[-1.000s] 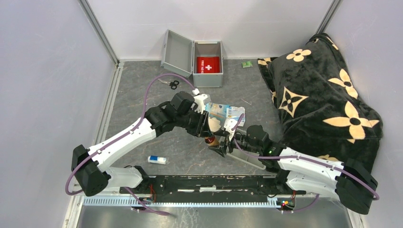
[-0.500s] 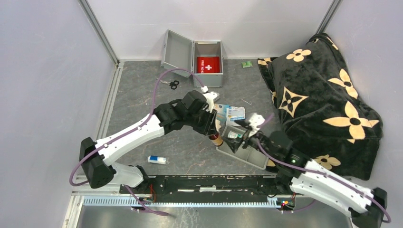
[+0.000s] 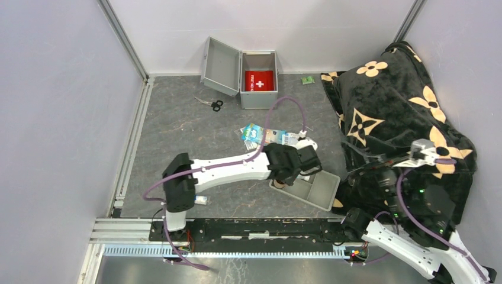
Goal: Organize the medicine kit
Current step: Place the pill bottle in the medicine box compartment, then pick up the pill bottle at the center of the board, then place the pill bottle in the medicine box compartment, then pick up the medical item at the center of the board.
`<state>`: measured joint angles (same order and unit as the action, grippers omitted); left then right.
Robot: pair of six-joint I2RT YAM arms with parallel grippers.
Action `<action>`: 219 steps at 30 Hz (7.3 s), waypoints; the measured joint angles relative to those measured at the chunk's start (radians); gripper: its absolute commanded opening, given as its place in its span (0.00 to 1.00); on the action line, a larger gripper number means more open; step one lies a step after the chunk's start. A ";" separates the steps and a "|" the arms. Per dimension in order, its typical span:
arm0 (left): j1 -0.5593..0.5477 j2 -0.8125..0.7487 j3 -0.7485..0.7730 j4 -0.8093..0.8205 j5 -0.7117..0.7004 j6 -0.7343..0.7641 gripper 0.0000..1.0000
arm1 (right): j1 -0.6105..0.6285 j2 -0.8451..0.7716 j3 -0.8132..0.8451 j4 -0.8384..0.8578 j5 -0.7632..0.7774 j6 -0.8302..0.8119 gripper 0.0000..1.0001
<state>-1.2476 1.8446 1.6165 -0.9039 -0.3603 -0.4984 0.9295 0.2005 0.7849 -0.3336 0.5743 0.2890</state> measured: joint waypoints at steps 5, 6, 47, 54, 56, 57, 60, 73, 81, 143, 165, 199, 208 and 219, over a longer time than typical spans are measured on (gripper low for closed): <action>-0.060 0.123 0.156 -0.118 -0.140 -0.037 0.02 | 0.000 -0.011 0.083 -0.044 0.061 0.014 0.98; -0.070 0.142 0.183 -0.138 -0.166 -0.045 0.02 | 0.000 -0.020 0.086 -0.051 0.072 0.018 0.98; -0.194 0.423 0.399 -0.258 -0.287 -0.071 0.88 | 0.000 -0.046 0.121 -0.138 0.134 0.047 0.98; -0.183 0.219 0.179 -0.064 -0.212 -0.074 0.89 | 0.000 -0.044 0.102 -0.168 0.189 0.082 0.98; -0.167 0.126 0.081 0.001 -0.198 -0.084 0.89 | 0.001 -0.035 0.100 -0.191 0.206 0.091 0.98; -0.154 0.076 0.024 0.036 -0.188 -0.090 0.89 | 0.002 -0.023 0.100 -0.201 0.210 0.093 0.98; -0.092 -0.077 -0.134 0.102 -0.179 -0.114 0.89 | 0.005 0.050 0.103 -0.231 0.193 0.089 0.98; 0.344 -0.848 -0.541 0.154 -0.217 -0.196 0.89 | 0.006 0.492 -0.090 -0.077 -0.328 -0.027 0.90; 0.349 -0.973 -0.423 0.042 -0.335 -0.189 0.89 | 0.150 1.052 -0.052 0.150 -0.616 -0.061 0.91; 0.350 -1.145 -0.414 -0.054 -0.309 -0.219 0.92 | 0.321 0.918 -0.211 0.352 0.357 0.714 0.13; 0.350 -1.003 -0.505 0.072 -0.190 -0.230 0.92 | 0.320 0.513 -0.470 -0.443 0.333 1.421 0.39; 0.625 -0.666 -0.544 0.245 0.024 -0.022 0.97 | -0.193 0.748 -0.009 -0.090 -0.054 0.016 0.78; 0.625 -0.742 -0.689 0.322 0.040 0.081 0.96 | -0.616 1.062 -0.047 0.163 -0.539 0.046 0.73; 0.625 -0.765 -0.745 0.349 0.029 0.134 0.95 | -0.716 1.273 -0.092 0.359 -0.818 0.156 0.70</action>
<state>-0.6228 1.0798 0.8711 -0.5545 -0.3313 -0.3649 0.2138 1.4731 0.6930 0.0250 -0.2436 0.4450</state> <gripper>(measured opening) 0.956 0.724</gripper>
